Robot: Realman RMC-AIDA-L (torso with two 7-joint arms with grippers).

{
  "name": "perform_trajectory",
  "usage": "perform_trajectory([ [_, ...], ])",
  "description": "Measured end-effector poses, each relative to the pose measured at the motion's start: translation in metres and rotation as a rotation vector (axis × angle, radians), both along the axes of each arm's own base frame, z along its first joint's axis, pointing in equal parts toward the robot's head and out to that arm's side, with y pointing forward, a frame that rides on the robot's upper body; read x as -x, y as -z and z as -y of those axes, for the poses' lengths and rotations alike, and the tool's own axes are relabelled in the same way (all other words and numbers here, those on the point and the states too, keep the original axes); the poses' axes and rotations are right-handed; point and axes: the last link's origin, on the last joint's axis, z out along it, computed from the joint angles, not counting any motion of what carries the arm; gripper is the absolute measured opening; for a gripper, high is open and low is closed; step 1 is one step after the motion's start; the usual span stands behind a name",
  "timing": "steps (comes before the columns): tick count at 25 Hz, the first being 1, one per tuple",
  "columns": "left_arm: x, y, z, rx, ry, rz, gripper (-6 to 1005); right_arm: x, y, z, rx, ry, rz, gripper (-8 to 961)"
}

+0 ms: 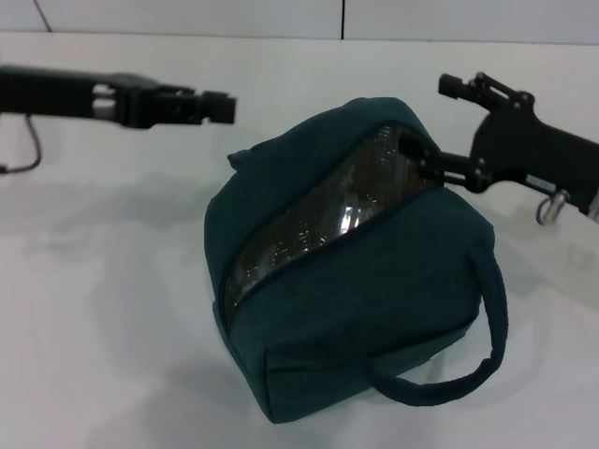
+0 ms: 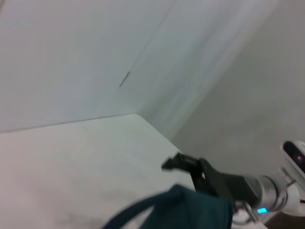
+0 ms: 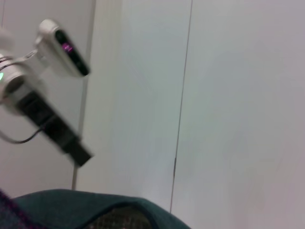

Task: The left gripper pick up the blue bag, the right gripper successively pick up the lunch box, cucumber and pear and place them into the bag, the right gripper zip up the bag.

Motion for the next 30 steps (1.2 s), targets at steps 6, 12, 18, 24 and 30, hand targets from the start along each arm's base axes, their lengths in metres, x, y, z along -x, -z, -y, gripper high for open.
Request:
perform_trajectory([
  [6,0.039,0.003,0.035,-0.011,-0.113,0.04,281,0.014,0.005,-0.019,0.008,-0.011,0.033,867],
  [12,0.062,0.021,0.067,0.004,-0.181,0.072,279,0.022,0.01,-0.024,0.0,-0.024,0.047,830],
  [18,0.077,0.039,0.097,0.03,-0.209,0.118,277,0.027,0.011,-0.028,-0.006,-0.027,0.045,611],
  [24,0.086,0.054,0.116,0.075,-0.21,0.116,276,0.028,0.013,-0.03,0.001,-0.011,0.037,357],
  [30,0.101,0.047,0.129,0.045,-0.23,0.091,276,0.028,0.01,-0.033,-0.006,0.019,-0.004,163],
])
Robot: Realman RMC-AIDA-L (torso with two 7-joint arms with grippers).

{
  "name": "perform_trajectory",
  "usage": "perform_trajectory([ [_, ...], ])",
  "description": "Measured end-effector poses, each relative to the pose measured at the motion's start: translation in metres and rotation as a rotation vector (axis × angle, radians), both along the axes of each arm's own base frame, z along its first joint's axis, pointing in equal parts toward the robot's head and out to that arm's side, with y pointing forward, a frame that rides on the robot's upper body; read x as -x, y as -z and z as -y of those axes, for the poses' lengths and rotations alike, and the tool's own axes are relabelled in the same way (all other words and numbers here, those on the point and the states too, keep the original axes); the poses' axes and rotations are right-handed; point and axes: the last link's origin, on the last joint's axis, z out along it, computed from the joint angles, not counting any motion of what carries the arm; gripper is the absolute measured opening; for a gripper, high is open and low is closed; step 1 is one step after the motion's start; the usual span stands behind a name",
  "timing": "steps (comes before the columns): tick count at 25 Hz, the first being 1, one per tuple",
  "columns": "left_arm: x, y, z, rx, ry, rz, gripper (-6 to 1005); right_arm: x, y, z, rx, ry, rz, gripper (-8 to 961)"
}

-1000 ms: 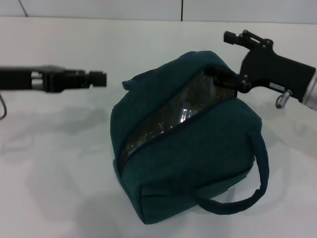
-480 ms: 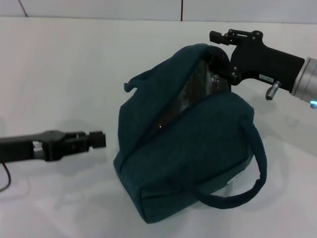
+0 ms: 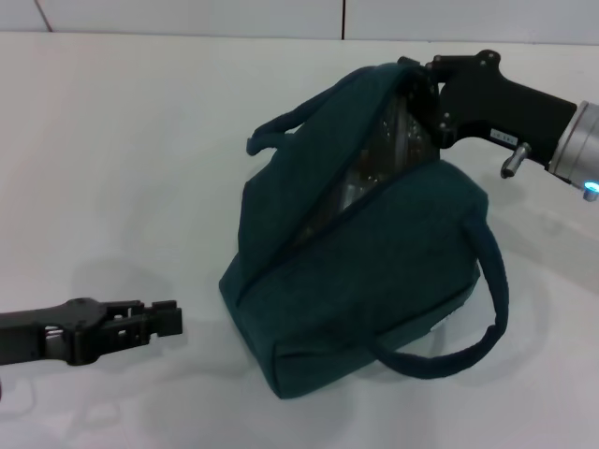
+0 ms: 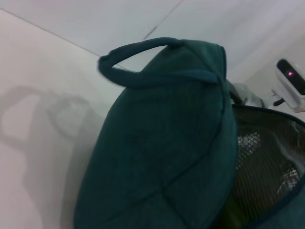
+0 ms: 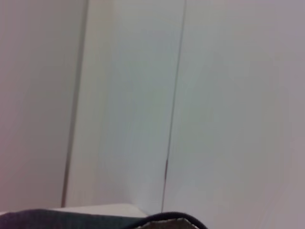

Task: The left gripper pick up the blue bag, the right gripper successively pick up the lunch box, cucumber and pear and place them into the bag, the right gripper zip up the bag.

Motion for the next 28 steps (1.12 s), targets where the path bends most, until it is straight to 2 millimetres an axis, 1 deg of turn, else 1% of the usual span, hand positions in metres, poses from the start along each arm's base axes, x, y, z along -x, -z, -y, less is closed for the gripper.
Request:
perform_trajectory([
  [3,0.004,0.0,0.006,0.008,0.0,-0.008,277,-0.002,-0.002,-0.002,-0.008,0.026,-0.022,107],
  [10,0.007,0.01,0.02,0.068,0.021,-0.026,277,-0.003,-0.004,-0.007,-0.03,0.078,-0.057,98],
  [12,0.004,0.017,0.023,0.096,0.044,-0.013,277,-0.002,-0.002,-0.006,-0.025,0.077,-0.062,96],
  [15,-0.005,0.032,0.022,0.147,0.096,0.012,277,0.0,0.001,-0.004,-0.013,0.085,-0.088,91],
  [19,-0.021,0.051,0.014,0.191,0.167,0.064,277,0.002,0.009,0.003,0.019,0.092,-0.116,88],
  [22,-0.035,0.063,0.006,0.214,0.227,0.104,277,-0.001,0.012,0.006,0.028,0.096,-0.111,87],
  [28,-0.053,0.076,-0.002,0.227,0.271,0.157,278,-0.008,0.012,0.01,0.033,0.113,-0.113,86],
])
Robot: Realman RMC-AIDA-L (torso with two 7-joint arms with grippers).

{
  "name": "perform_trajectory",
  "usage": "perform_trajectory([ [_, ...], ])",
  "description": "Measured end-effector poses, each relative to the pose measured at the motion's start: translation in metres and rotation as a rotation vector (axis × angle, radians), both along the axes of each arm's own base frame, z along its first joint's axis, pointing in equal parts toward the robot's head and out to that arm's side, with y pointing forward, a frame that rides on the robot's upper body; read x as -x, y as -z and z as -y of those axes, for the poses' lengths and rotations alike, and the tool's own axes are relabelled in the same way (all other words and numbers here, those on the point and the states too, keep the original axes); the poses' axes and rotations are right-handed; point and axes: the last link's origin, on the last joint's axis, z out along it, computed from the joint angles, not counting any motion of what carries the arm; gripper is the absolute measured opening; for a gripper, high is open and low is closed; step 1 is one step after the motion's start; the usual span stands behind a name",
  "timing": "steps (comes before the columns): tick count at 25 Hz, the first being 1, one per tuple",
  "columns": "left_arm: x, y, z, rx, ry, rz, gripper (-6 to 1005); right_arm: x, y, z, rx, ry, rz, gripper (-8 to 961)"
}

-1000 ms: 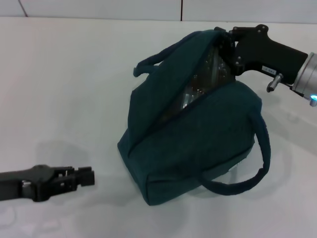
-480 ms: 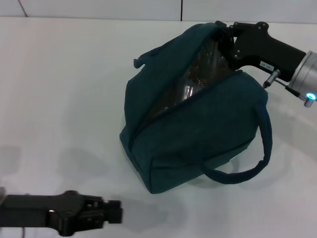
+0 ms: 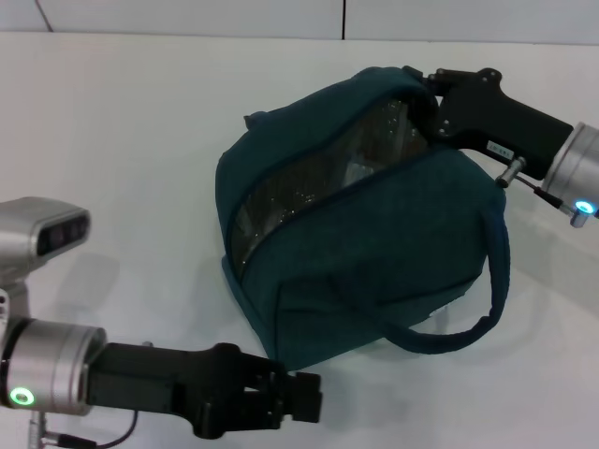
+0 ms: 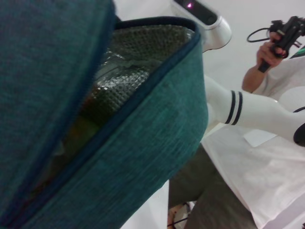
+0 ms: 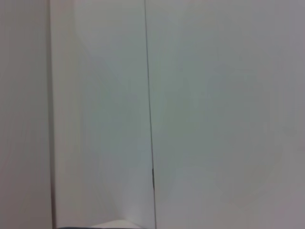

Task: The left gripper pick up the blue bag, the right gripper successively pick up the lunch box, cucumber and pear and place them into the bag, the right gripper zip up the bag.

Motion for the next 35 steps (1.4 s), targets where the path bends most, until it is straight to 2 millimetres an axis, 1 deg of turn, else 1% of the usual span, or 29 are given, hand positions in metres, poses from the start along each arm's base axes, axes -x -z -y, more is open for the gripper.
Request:
perform_trajectory([
  [4,-0.008,0.01,0.002,0.033,0.01,0.037,278,-0.004,-0.001,0.004,-0.002,0.008,-0.008,85],
  [8,-0.015,0.021,0.003,0.016,0.01,0.088,275,-0.003,-0.002,0.008,0.009,-0.009,-0.031,84],
  [12,-0.012,0.032,-0.007,-0.063,-0.06,0.066,272,-0.001,-0.003,0.016,0.028,-0.041,-0.067,82],
  [14,-0.008,0.035,-0.013,-0.108,-0.095,0.045,271,-0.003,-0.004,0.022,0.037,-0.05,-0.087,81],
  [19,-0.003,0.035,-0.026,-0.205,-0.15,0.028,272,-0.017,-0.01,0.036,0.038,-0.041,-0.12,80],
  [25,-0.005,0.024,-0.044,-0.3,-0.155,0.033,272,-0.034,-0.017,0.049,0.015,0.003,-0.158,78],
  [29,-0.011,0.023,-0.058,-0.328,-0.125,0.015,271,-0.042,-0.016,0.056,0.022,0.036,-0.197,77],
  [30,-0.015,0.023,-0.062,-0.332,-0.114,0.012,271,-0.047,-0.013,0.064,0.05,0.068,-0.251,77],
  [35,-0.023,0.023,-0.074,-0.345,-0.073,-0.006,272,-0.047,-0.003,0.073,0.105,0.115,-0.318,76],
])
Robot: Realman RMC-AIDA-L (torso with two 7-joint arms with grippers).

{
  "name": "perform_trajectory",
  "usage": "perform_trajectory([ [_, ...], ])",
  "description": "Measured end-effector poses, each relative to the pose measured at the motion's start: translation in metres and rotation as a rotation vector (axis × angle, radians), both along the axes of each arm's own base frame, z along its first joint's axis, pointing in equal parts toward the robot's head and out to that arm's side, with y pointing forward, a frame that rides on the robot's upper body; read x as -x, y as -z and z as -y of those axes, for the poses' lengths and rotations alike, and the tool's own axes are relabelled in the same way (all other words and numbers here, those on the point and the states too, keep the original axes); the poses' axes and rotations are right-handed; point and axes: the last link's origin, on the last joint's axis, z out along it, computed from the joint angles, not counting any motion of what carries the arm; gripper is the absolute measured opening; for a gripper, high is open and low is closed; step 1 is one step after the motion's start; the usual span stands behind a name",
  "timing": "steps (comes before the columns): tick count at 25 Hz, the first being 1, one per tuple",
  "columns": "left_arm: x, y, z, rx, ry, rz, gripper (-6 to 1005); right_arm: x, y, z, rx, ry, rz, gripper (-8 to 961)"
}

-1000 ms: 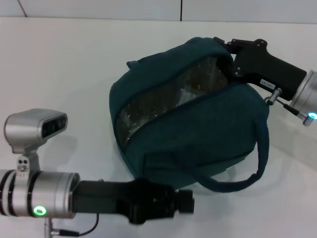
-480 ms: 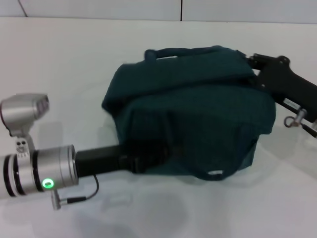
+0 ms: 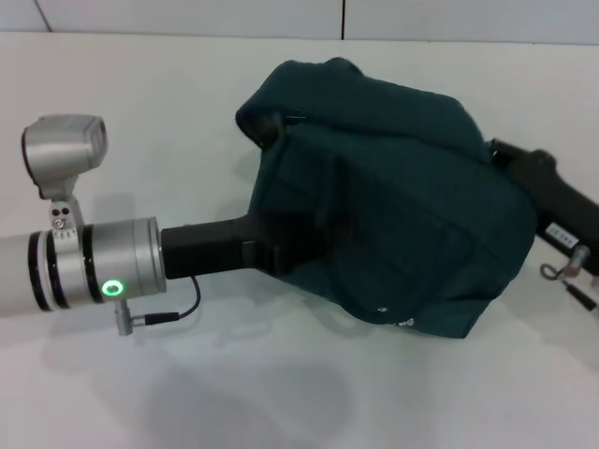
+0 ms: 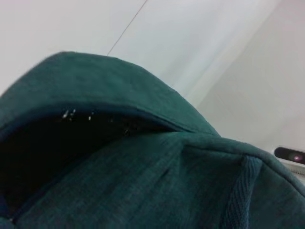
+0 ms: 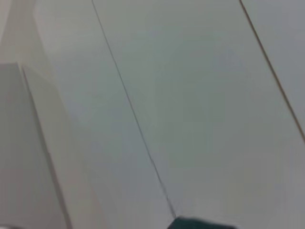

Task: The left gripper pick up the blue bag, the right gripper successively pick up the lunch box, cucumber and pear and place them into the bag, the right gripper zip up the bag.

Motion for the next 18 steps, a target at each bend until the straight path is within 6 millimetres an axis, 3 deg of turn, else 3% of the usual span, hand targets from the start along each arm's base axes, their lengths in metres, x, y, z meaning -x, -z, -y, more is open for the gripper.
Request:
perform_trajectory([
  [8,0.001,-0.007,-0.006,-0.036,0.012,-0.019,271,0.003,0.008,0.011,0.083,-0.024,-0.017,74],
  [16,0.008,-0.02,-0.01,-0.083,-0.007,-0.032,272,-0.002,-0.014,0.032,0.133,-0.137,-0.097,143],
  [18,0.009,-0.022,-0.011,-0.09,-0.01,-0.033,271,-0.005,-0.024,0.035,0.126,-0.16,-0.124,345],
])
